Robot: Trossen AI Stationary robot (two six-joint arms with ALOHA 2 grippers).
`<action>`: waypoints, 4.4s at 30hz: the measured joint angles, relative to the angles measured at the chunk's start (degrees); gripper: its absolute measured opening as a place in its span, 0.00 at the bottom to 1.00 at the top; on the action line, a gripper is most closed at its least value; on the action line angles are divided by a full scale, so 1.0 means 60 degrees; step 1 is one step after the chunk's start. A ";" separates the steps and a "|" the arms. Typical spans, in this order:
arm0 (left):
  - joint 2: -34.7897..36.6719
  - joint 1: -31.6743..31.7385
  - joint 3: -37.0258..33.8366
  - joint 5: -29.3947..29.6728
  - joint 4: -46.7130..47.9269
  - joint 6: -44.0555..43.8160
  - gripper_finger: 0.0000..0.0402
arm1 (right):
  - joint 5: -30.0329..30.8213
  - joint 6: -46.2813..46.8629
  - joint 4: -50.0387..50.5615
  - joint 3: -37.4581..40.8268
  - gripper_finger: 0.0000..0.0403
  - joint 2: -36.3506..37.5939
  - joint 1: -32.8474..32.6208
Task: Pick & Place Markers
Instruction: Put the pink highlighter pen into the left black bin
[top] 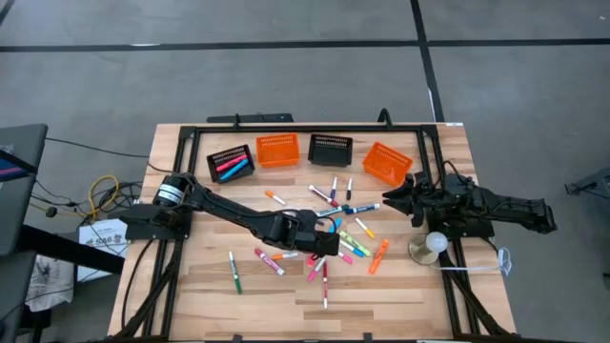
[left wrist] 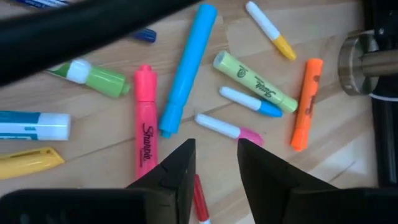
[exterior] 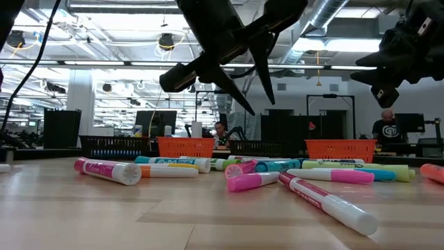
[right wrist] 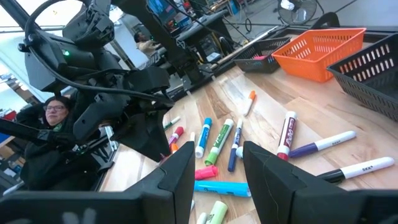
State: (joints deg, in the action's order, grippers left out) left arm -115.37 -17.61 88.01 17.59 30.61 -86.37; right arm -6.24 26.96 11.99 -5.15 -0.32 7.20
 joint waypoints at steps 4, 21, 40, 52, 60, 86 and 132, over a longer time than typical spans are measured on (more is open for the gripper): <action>0.0000 0.0001 0.0000 -0.0183 -0.0030 0.0062 0.43 | 0.0002 0.0000 0.0000 0.0000 0.31 0.0000 0.0000; 0.0000 0.0034 -0.0227 -0.0288 -0.0254 0.0361 0.66 | 0.0007 -0.0013 0.0000 0.0000 0.31 0.0000 0.0000; -0.0505 0.0339 -0.0661 -0.0348 -0.0399 0.0244 0.66 | 0.0033 -0.0015 -0.0059 0.0004 0.31 0.0014 0.0000; -0.1031 0.0168 -0.0594 -0.0653 -0.0393 -0.0153 0.66 | 0.0036 -0.0004 -0.0068 0.0004 0.31 -0.0007 0.0000; -0.1024 0.0166 -0.0672 -0.0753 -0.0364 -0.0180 0.66 | 0.0033 0.0000 -0.0069 0.0004 0.31 -0.0007 0.0004; -0.0973 0.0058 -0.0696 -0.1399 -0.0269 0.0352 0.65 | 0.0029 -0.0069 -0.0040 0.0004 0.31 -0.0007 0.0003; -0.0954 0.0535 -0.0918 -0.2190 0.0265 0.0307 0.18 | 0.0036 -0.0076 -0.0036 0.0004 0.31 -0.0007 0.0000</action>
State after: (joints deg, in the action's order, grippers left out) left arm -121.10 -14.39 82.50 4.45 32.20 -84.53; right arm -6.02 26.50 11.77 -5.13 -0.36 7.20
